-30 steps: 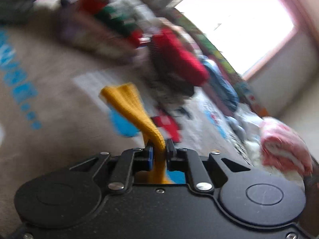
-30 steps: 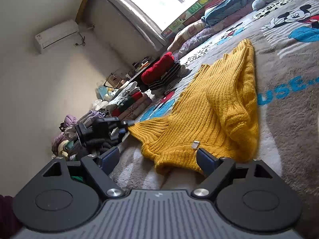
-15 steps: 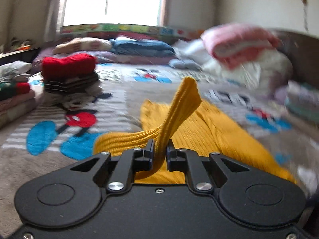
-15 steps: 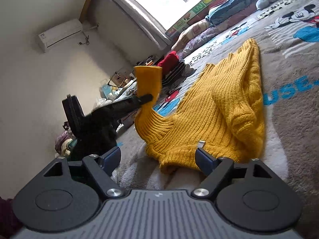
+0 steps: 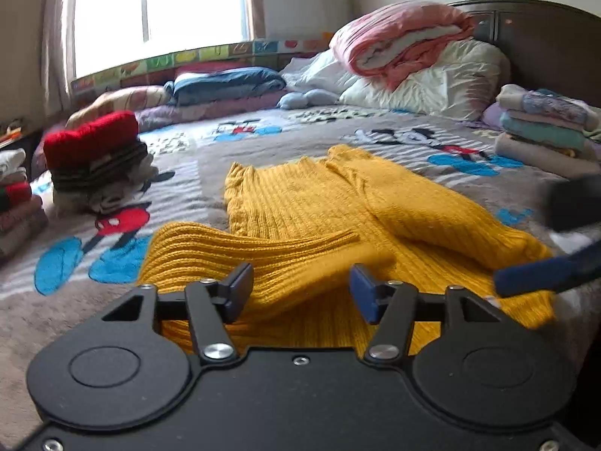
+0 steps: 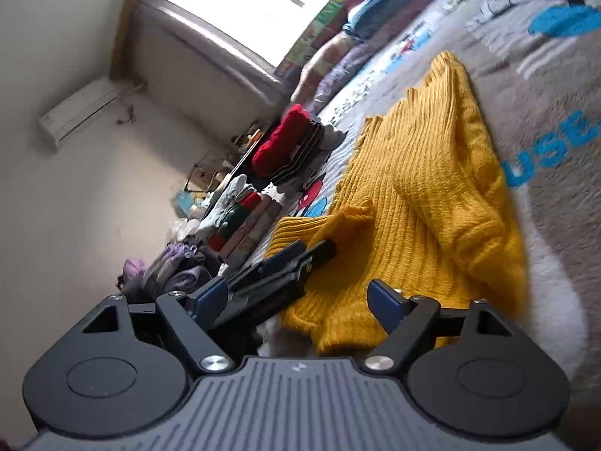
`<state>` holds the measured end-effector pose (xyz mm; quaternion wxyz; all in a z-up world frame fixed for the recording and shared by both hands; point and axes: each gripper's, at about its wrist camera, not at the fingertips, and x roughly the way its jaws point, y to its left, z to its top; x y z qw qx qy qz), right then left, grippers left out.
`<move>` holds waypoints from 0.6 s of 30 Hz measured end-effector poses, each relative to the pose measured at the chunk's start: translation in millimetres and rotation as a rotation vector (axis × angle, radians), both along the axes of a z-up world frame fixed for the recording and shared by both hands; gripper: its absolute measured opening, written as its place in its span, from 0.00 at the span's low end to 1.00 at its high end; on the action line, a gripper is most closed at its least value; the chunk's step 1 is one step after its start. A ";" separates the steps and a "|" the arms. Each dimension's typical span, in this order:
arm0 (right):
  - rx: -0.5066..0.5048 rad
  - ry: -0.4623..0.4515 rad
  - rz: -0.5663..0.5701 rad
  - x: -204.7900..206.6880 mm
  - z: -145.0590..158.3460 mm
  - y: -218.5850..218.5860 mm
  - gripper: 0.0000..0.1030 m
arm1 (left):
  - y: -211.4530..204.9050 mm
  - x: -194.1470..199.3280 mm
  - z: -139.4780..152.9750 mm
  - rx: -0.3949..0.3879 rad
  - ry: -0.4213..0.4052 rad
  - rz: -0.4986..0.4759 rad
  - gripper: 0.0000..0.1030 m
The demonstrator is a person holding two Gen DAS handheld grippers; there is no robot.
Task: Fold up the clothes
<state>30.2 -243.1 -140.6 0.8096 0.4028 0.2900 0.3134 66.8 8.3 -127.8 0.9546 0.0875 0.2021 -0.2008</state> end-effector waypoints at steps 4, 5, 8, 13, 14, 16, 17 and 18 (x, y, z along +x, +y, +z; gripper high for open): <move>0.041 0.069 -0.020 14.9 -1.8 18.1 0.79 | 24.6 -14.0 14.5 -0.075 -0.055 0.032 0.59; 0.048 0.086 -0.026 18.3 -2.3 23.9 0.79 | 32.7 -15.8 17.9 -0.108 -0.066 0.058 0.61; 0.079 0.147 -0.043 27.9 -6.1 40.7 0.79 | 59.0 -14.0 19.6 -0.225 -0.048 0.146 0.63; 0.144 0.258 -0.123 42.0 -14.1 64.4 0.79 | 87.2 -12.1 14.8 -0.317 -0.021 0.241 0.63; 0.151 0.281 -0.149 44.5 -14.8 68.0 0.78 | 90.8 -12.1 15.6 -0.329 -0.026 0.253 0.63; 0.153 0.329 -0.205 49.7 -15.9 74.9 0.78 | 96.6 -12.5 16.8 -0.357 -0.030 0.265 0.63; 0.150 0.346 -0.235 51.5 -16.0 77.3 0.78 | 99.4 -12.8 17.4 -0.372 -0.032 0.270 0.63; 0.151 0.359 -0.265 52.8 -16.0 79.1 0.78 | 101.2 -12.7 17.2 -0.379 -0.033 0.276 0.63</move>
